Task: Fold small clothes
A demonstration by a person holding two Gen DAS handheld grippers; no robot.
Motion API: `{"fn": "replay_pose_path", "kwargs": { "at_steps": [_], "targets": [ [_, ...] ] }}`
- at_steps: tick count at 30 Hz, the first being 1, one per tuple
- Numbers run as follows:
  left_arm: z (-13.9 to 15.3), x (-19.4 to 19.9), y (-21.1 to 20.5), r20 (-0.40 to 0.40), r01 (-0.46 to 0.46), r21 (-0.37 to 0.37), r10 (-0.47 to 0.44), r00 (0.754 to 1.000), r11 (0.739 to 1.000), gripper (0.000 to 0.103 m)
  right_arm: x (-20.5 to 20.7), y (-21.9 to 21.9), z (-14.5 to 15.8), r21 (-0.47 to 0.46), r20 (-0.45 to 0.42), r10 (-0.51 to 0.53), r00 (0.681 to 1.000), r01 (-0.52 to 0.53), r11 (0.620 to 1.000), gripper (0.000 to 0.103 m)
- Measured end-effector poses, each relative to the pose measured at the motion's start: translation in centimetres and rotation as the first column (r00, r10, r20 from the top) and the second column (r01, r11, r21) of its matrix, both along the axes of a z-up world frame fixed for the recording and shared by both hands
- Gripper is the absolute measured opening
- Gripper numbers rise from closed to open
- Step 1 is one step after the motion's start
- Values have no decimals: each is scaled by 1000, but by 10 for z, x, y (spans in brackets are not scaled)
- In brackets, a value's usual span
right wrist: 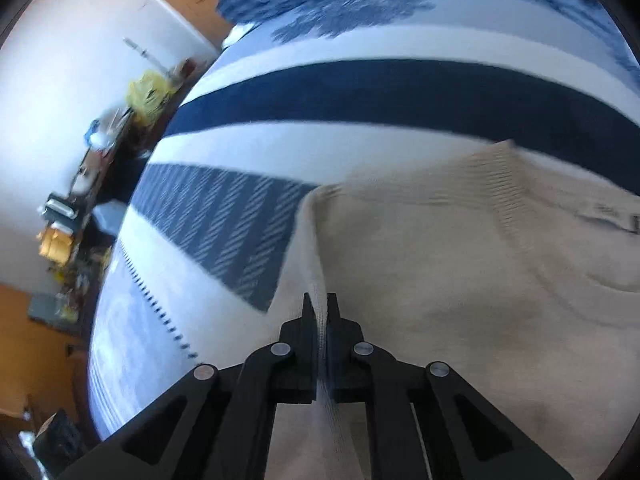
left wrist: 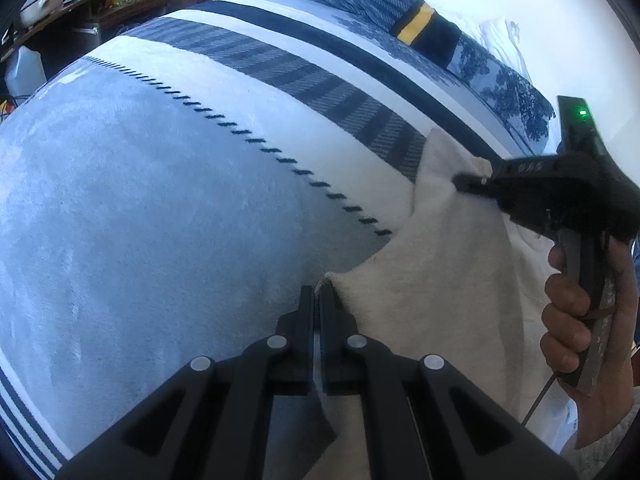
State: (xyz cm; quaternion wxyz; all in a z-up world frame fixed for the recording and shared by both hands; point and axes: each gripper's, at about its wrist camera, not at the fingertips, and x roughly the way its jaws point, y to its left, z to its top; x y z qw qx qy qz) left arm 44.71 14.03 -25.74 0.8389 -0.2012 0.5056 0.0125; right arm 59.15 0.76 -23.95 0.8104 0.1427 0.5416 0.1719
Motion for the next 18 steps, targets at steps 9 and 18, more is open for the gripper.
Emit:
{"fn": "replay_pose_path", "kwargs": {
  "at_steps": [9,18],
  "targets": [
    [19,-14,-30,28,31,194,-37,999,981,16,-83,-65,63,127,82,-101,991,91,988,50],
    [133,-132,-119,151,129,355,-193,970,926,78,-304,-189,122,69,260,-323,910,316,946,88]
  ]
}}
